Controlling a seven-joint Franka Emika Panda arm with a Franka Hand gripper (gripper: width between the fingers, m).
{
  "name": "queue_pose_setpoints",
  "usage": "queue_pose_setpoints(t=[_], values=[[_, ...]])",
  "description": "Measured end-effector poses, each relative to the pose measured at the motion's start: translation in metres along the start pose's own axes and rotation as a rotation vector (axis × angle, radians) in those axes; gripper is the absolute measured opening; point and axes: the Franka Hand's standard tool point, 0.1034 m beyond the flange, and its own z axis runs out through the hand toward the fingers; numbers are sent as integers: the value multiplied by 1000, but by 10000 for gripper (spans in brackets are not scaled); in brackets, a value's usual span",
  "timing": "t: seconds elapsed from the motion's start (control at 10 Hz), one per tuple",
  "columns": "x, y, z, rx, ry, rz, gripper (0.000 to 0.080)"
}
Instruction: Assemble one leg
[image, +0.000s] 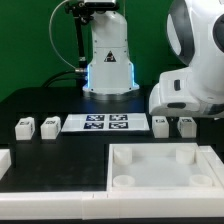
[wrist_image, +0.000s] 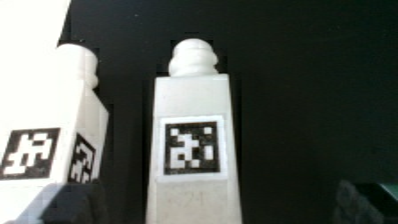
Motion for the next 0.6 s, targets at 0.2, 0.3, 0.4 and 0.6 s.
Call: queue_pose_setpoints(t=[0.2, 0.3, 0.4, 0.6], values=[[-1, -4, 10, 6, -21, 15, 649], [-2, -4, 17, 3, -27, 15, 649], [-2, -2, 24, 3, -38, 20, 649], [-3, -3, 32, -5, -51, 16, 649]])
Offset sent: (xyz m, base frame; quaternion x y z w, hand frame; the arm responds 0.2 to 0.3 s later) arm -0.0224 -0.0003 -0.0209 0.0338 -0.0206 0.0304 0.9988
